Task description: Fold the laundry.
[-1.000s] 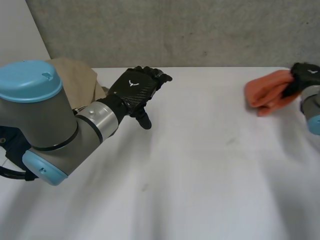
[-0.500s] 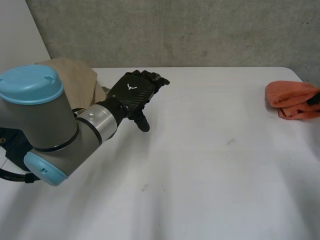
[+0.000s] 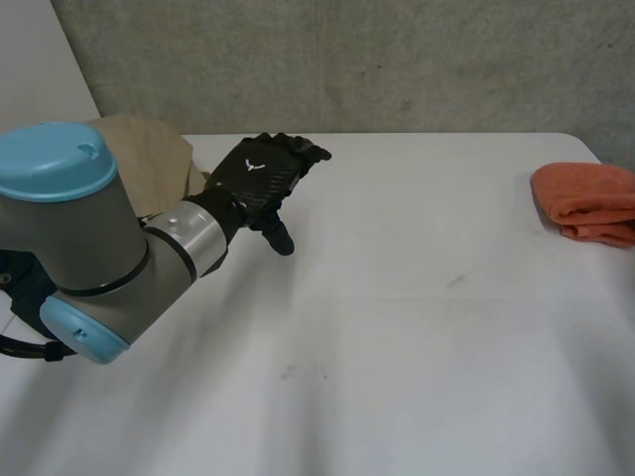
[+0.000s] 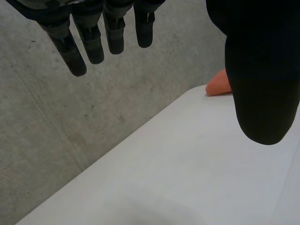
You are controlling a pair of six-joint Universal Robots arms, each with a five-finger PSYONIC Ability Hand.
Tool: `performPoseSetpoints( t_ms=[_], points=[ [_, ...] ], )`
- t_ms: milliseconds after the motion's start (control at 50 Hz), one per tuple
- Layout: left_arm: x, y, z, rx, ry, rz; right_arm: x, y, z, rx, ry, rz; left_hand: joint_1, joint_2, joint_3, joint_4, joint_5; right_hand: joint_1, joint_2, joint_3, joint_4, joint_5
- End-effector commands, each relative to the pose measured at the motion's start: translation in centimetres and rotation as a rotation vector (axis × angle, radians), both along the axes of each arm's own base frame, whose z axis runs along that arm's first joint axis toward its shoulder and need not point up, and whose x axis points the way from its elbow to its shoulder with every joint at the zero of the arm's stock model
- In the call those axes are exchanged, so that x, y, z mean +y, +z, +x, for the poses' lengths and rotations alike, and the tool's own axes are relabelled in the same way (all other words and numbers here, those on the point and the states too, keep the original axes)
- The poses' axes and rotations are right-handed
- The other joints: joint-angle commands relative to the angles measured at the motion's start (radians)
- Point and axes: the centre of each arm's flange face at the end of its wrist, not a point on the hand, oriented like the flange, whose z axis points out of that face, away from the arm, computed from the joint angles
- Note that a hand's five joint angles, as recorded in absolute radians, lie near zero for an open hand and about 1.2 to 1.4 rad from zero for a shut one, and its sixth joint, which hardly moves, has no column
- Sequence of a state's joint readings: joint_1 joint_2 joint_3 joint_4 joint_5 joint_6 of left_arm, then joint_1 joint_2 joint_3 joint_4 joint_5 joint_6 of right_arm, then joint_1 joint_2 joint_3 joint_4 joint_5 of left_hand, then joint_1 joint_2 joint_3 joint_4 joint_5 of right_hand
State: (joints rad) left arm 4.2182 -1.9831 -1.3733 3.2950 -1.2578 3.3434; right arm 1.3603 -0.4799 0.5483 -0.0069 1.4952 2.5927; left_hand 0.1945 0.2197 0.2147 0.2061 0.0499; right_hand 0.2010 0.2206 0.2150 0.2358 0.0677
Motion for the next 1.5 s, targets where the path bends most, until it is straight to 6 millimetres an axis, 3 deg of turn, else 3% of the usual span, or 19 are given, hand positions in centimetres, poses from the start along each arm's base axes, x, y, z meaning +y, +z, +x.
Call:
performPoseSetpoints(
  t_ms=[20, 160, 220, 280, 320, 400, 460, 520, 540, 660, 720, 860, 980, 1140, 1320, 1400, 1460, 1480, 1500],
  points=[
    [-0.7, 2.0, 1.3, 0.033, 0.042, -0.035, 2.3, 5.4, -1.3, 0.078, -0.033, -0.093, 0.031, 0.006, 0.011, 0.019, 0.001, -0.026, -0.046, -0.04, -0.061, -0.068],
    [-2.5, 4.5, 3.2, 0.092, 0.112, -0.08, 4.9, 11.8, -0.4, 0.13, -0.033, -0.262, 0.028, 0.003, 0.008, 0.016, -0.002, -0.026, -0.046, -0.04, -0.061, -0.068],
    [-4.1, 5.7, 4.7, 0.119, 0.193, -0.122, 5.8, 12.5, 1.2, 0.128, 0.002, -0.308, 0.028, 0.003, 0.008, 0.016, -0.002, -0.026, -0.046, -0.04, -0.061, -0.068],
    [-6.2, 6.5, 7.2, 0.132, 0.333, -0.158, 7.8, 13.2, 6.1, 0.109, 0.131, -0.37, 0.028, 0.003, 0.008, 0.016, -0.002, -0.026, -0.046, -0.04, -0.061, -0.068],
    [-7.8, 6.9, 9.2, 0.139, 0.439, -0.19, 10.2, 14.0, 10.3, 0.088, 0.271, -0.41, 0.031, 0.006, 0.011, 0.019, 0.001, -0.026, -0.046, -0.04, -0.061, -0.068],
    [-11.3, 6.0, 13.0, 0.109, 0.575, -0.22, 14.8, 12.9, 15.4, 0.058, 0.515, -0.369, 0.025, 0.0, 0.005, 0.013, -0.005, -0.026, -0.046, -0.04, -0.061, -0.068],
    [-14.4, 3.2, 16.9, 0.012, 0.678, -0.199, 18.2, 11.0, 18.5, 0.042, 0.686, -0.296, 0.025, 0.0, 0.005, 0.013, -0.005, -0.026, -0.046, -0.04, -0.061, -0.068],
    [-16.1, 1.1, 19.2, -0.073, 0.731, -0.187, 20.8, 9.4, 20.4, 0.025, 0.795, -0.22, 0.022, -0.003, 0.002, 0.01, -0.008, -0.026, -0.046, -0.04, -0.061, -0.068],
    [-17.1, -0.5, 20.3, -0.129, 0.751, -0.177, 22.4, 8.3, 21.3, 0.008, 0.841, -0.155, 0.022, -0.003, 0.002, 0.01, -0.008, -0.026, -0.046, -0.04, -0.061, -0.068],
    [-19.7, -5.6, 21.4, -0.269, 0.734, -0.15, 25.4, 4.9, 22.0, -0.034, 0.87, 0.062, 0.057, 0.032, 0.037, 0.045, 0.027, -0.026, -0.046, -0.04, -0.061, -0.068],
    [-20.6, -6.4, 22.2, -0.268, 0.723, -0.16, 25.9, 3.4, 21.8, -0.045, 0.862, 0.137, 0.104, 0.079, 0.084, 0.092, 0.074, -0.026, -0.046, -0.04, -0.061, -0.068],
    [-21.6, -6.2, 21.6, -0.197, 0.66, -0.237, 26.5, 1.7, 21.4, -0.048, 0.85, 0.2, 0.465, 0.44, 0.445, 0.453, 0.435, -0.026, -0.046, -0.04, -0.061, -0.068],
    [-20.9, -6.3, 19.8, -0.129, 0.613, -0.215, 26.8, 1.3, 21.3, -0.051, 0.849, 0.216, 0.192, 0.167, 0.172, 0.181, 0.163, -0.026, -0.046, -0.04, -0.061, -0.068],
    [-19.9, -6.1, 16.6, -0.113, 0.514, -0.239, 27.0, 1.1, 21.3, -0.053, 0.855, 0.223, 0.087, 0.062, 0.067, 0.075, 0.057, -0.026, -0.046, -0.04, -0.061, -0.068],
    [-21.6, -7.1, 14.4, -0.073, 0.477, -0.354, 26.9, -0.1, 21.4, -0.06, 0.857, 0.26, 0.098, 0.073, 0.078, 0.086, 0.068, -0.026, -0.046, -0.04, -0.061, -0.068],
    [-22.5, -8.1, 14.1, -0.075, 0.472, -0.348, 26.7, -0.6, 21.4, -0.063, 0.856, 0.276, 0.327, 0.301, 0.306, 0.315, 0.297, -0.026, -0.046, -0.04, -0.061, -0.068],
    [-23.0, -8.5, 14.0, -0.08, 0.47, -0.336, 26.6, -0.8, 21.5, -0.064, 0.856, 0.28, 0.913, 0.887, 0.892, 0.901, 0.883, -0.026, -0.046, -0.04, -0.061, -0.068],
    [-23.2, -8.4, 14.0, -0.081, 0.473, -0.334, 26.5, -0.8, 21.5, -0.064, 0.856, 0.279, 1.199, 1.174, 1.179, 1.187, 1.169, -0.026, -0.046, -0.04, -0.061, -0.068],
    [-23.2, -8.2, 14.0, -0.079, 0.476, -0.334, 26.5, -0.8, 21.5, -0.064, 0.856, 0.279, 1.202, 1.177, 1.182, 1.19, 1.172, -0.026, -0.046, -0.04, -0.061, -0.068]
  ],
)
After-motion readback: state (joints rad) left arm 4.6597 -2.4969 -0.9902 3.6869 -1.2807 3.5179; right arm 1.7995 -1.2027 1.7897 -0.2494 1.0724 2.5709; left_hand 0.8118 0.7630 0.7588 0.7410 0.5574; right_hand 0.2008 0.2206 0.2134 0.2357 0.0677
